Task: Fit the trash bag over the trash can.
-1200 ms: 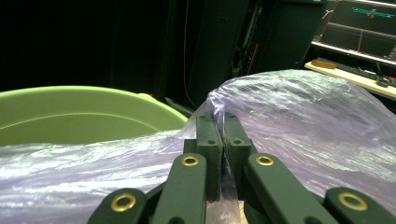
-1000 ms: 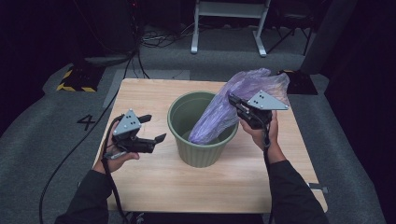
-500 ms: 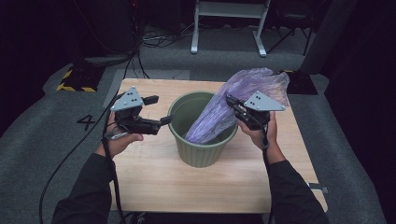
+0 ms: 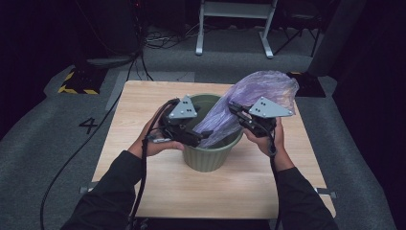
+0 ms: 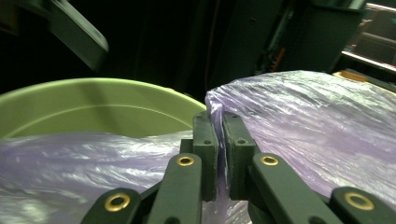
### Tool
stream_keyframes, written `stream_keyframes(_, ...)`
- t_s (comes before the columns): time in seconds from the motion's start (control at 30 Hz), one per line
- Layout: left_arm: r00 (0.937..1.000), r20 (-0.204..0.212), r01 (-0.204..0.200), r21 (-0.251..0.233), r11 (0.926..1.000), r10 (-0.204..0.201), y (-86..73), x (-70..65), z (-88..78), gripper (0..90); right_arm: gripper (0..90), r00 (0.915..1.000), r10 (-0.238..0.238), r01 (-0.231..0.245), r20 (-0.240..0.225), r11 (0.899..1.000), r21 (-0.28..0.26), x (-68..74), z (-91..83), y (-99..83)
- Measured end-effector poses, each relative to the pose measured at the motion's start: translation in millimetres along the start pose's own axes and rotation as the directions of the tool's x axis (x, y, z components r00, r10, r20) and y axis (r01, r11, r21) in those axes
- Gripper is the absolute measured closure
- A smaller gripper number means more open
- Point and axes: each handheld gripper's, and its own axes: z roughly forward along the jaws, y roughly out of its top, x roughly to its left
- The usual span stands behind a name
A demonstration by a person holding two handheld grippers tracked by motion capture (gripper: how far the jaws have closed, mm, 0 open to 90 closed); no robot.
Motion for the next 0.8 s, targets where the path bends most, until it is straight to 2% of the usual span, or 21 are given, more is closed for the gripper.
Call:
stream_keyframes(0.13, 0.9994, -0.009, -0.033, 0.030, 0.9990, 0.034, 6.2, -6.7, 9.1, 17.8, 86.0, 0.9999, 0.000, -0.001, -0.013, 1.000, -0.011, 2.6, -2.0, 2.9)
stream_keyframes(0.27, 0.9996, -0.020, -0.019, 0.048, 0.9987, 0.020, 8.7, -6.0, 15.6, 17.6, 86.2, 0.9998, -0.010, 0.010, -0.019, 1.000, -0.017, 6.9, -1.0, 6.4)
stream_keyframes(0.33, 0.9999, -0.003, -0.016, 0.047, 0.9988, 0.016, 7.7, -4.4, 17.0, 20.4, 86.2, 0.9997, -0.018, 0.017, -0.018, 1.000, -0.022, 9.5, -0.9, 8.4)
stream_keyframes(0.43, 0.9996, 0.023, -0.018, 0.046, 0.9988, 0.017, 6.0, -2.2, 18.7, 30.7, 85.8, 0.9995, -0.018, 0.017, -0.025, 0.999, -0.035, 12.4, -2.4, 11.8)
stream_keyframes(0.53, 0.9998, -0.008, -0.020, 0.059, 0.9981, 0.020, 5.0, -0.6, 20.7, 49.4, 84.6, 0.9994, -0.022, 0.020, -0.028, 0.999, -0.042, 14.3, -3.3, 14.3)
stream_keyframes(0.63, 0.9997, -0.007, -0.022, 0.057, 0.9981, 0.022, 2.0, 1.6, 22.0, 67.8, 81.9, 0.9992, -0.022, 0.021, -0.033, 0.998, -0.052, 15.9, -5.0, 16.0)
stream_keyframes(0.8, 0.9995, -0.016, -0.028, 0.058, 0.9979, 0.029, -3.1, 5.8, 22.5, 86.8, 74.4, 0.9993, -0.008, 0.006, -0.037, 0.999, -0.054, 16.2, -8.2, 15.1)
